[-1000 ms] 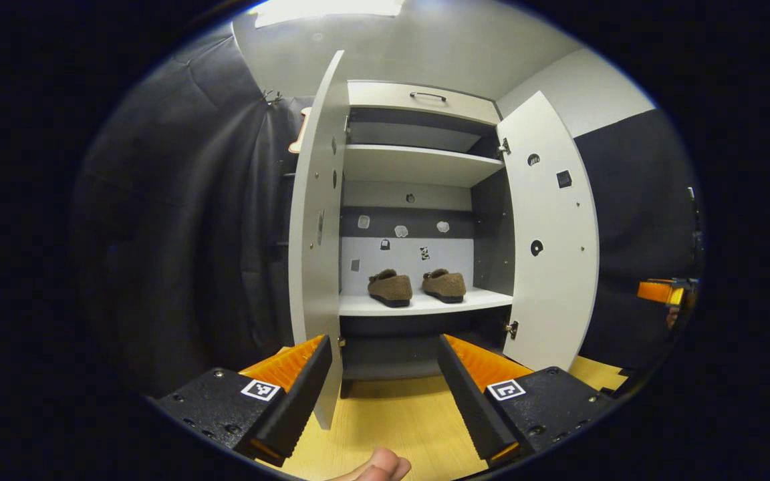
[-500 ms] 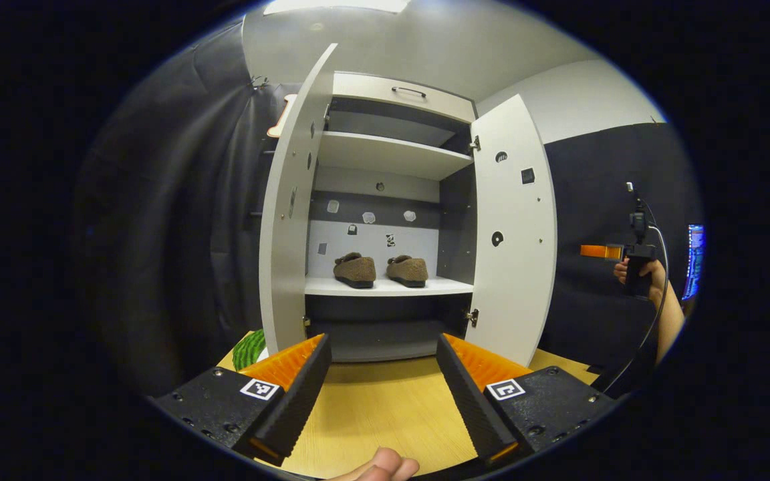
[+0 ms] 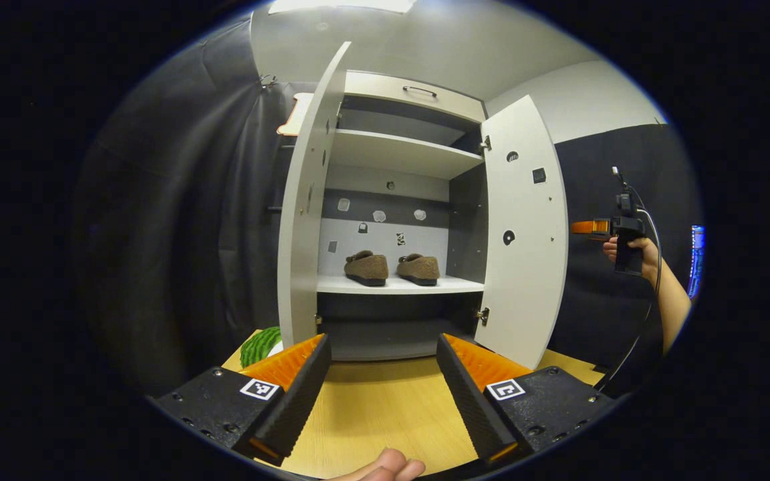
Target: Grab one shoe with the right hand and put it into the shoe cabinet, grab the other shoe with the left hand and put it into the shoe cabinet; then close the right door with the right hand and the left door with the left hand.
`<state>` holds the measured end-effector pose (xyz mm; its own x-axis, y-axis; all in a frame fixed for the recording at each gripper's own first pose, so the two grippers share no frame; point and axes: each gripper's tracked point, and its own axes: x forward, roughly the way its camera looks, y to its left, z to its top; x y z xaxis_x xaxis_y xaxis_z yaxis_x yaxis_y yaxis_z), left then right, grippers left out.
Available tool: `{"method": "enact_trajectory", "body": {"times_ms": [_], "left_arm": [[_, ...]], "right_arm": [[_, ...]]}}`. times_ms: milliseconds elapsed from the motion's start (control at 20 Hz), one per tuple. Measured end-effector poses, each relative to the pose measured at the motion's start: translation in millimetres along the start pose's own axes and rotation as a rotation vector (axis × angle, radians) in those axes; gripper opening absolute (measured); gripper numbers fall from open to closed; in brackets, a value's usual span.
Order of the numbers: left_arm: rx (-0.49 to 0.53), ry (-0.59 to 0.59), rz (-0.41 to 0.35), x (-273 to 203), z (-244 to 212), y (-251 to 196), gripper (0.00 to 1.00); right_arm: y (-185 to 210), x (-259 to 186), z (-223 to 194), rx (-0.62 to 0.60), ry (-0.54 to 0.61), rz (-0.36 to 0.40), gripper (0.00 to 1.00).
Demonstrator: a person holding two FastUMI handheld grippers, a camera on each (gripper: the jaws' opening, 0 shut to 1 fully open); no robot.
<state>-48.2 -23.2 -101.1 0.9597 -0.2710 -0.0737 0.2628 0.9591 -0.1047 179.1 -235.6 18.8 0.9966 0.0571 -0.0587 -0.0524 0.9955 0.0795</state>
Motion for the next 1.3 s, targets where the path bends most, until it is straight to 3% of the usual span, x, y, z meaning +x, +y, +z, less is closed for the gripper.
{"method": "enact_trajectory", "body": {"times_ms": [300,450,500,550,600,750,900,1300], "left_arm": [[0.022,-0.020,0.030,-6,4,16,0.97],[0.035,-0.038,0.034,-9,6,19,0.97],[0.038,-0.042,0.033,-10,6,19,0.97],[0.044,-0.050,0.033,-12,7,19,0.96],[0.051,-0.061,0.033,-13,9,20,0.96],[0.054,-0.082,0.027,-14,12,19,0.97],[0.060,-0.084,0.019,-17,11,16,0.96],[0.039,-0.056,0.016,-15,5,7,0.96]], "right_arm": [[31,11,-5,-0.065,0.028,0.001,0.99],[53,10,-10,-0.068,0.041,0.053,1.00],[60,9,-14,-0.072,0.056,0.069,0.94],[60,11,-15,-0.098,0.055,0.063,0.99],[57,12,-13,-0.117,0.044,0.053,0.92],[64,11,-17,-0.073,0.065,0.058,0.94],[70,9,-13,-0.103,0.046,0.050,0.92],[134,12,-16,-0.117,0.047,0.133,0.94]]}}
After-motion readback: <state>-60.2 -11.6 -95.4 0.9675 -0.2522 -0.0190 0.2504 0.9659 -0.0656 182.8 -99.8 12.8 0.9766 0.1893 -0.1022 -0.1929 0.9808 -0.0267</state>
